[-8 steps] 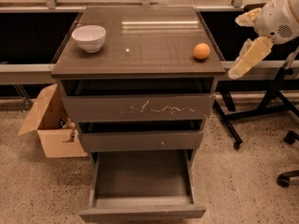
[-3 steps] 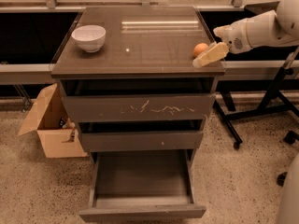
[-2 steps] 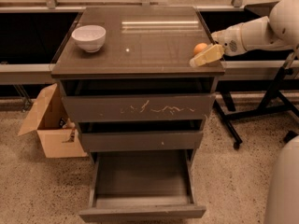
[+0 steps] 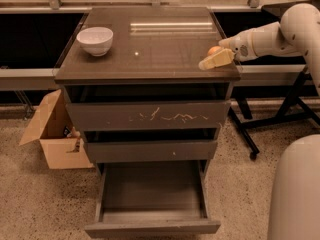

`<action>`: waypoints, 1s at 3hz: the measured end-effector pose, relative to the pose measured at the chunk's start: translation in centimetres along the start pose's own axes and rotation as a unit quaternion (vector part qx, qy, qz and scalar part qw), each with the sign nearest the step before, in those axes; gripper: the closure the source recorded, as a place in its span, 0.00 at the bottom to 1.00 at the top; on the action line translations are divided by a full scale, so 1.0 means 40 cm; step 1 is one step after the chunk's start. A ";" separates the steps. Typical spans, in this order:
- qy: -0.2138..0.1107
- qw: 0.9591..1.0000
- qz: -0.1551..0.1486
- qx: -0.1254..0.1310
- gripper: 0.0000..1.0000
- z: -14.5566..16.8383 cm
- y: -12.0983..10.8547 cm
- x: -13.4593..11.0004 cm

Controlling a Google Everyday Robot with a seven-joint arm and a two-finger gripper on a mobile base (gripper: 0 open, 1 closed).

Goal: Place orange into bottom drawer

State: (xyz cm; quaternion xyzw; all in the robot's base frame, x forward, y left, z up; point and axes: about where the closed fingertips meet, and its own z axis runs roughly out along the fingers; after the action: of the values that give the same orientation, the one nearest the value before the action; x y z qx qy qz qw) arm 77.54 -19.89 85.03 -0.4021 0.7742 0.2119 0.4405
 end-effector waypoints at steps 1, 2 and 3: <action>-0.007 1.000 0.005 -0.002 0.49 0.019 -0.017 0.006; -0.015 1.000 0.003 -0.005 0.72 0.021 -0.016 0.004; -0.047 0.998 -0.025 -0.020 0.95 -0.016 0.036 -0.040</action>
Offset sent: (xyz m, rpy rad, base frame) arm 0.0081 -0.0053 0.0004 0.0425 -0.0311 0.0047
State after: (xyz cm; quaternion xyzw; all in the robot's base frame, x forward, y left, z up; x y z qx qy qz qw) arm 76.53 -18.80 86.68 -0.4190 0.7380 0.2349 0.4738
